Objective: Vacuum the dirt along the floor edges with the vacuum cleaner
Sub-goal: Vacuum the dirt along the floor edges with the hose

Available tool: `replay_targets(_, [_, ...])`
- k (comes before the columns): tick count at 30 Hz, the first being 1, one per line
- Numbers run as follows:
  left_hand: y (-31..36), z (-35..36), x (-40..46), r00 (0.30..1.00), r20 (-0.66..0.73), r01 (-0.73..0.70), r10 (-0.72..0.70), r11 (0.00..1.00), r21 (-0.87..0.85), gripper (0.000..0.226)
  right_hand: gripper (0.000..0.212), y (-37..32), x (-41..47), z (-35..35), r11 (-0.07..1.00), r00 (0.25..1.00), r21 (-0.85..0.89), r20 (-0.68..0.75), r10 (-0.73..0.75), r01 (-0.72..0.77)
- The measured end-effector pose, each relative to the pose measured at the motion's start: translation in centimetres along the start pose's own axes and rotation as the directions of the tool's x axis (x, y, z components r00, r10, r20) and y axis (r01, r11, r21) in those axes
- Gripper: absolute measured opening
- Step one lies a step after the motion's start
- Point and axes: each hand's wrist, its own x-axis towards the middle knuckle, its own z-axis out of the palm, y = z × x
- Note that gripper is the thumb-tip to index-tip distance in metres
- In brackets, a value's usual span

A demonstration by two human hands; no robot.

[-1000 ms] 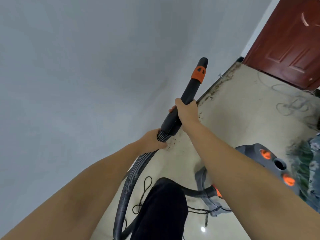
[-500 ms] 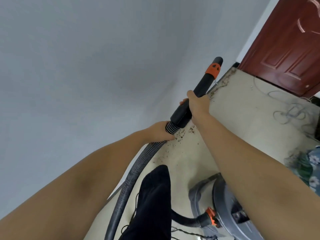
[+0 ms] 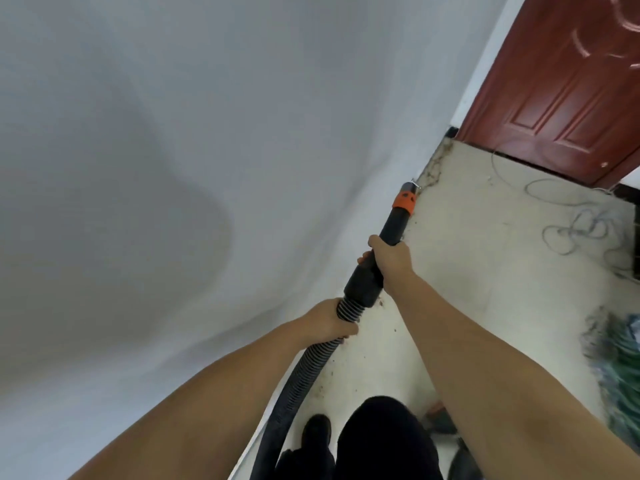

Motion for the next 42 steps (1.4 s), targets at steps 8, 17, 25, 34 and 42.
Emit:
replay_targets(8, [4.3,-1.4,5.3,0.999,0.049,-0.014,0.016,0.999,-0.039,0.016,0.025,-4.5,5.2,-0.9,0.999,1.0,-0.039,0.002,-0.005,0.005])
replay_targets(17, [10.3,0.0,16.6,0.998,0.041,0.056,-0.052,0.995,-0.085,0.009,0.022,-9.4,16.8,-3.9,0.99,0.996,-0.138,0.089,0.001,0.011])
replay_targets(25, [17.0,7.8,25.8,0.973,-0.057,0.214,-0.225,0.964,-0.159,0.007,0.031,-11.6,28.0,-10.4,0.924,0.978,-0.371,0.139,0.153,-0.092])
replay_targets(34, [17.0,8.9,29.0,0.869,-0.367,0.231,-0.331,0.928,-0.291,0.033,0.034,-11.3,32.1,-8.1,0.866,0.934,-0.467,0.199,0.298,-0.177])
replay_targets(42, [18.1,14.6,34.6,0.885,-0.228,0.288,-0.407,0.861,-0.42,0.032,0.049,-9.1,38.5,-12.6,0.654,0.934,-0.727,0.05,0.353,-0.208])
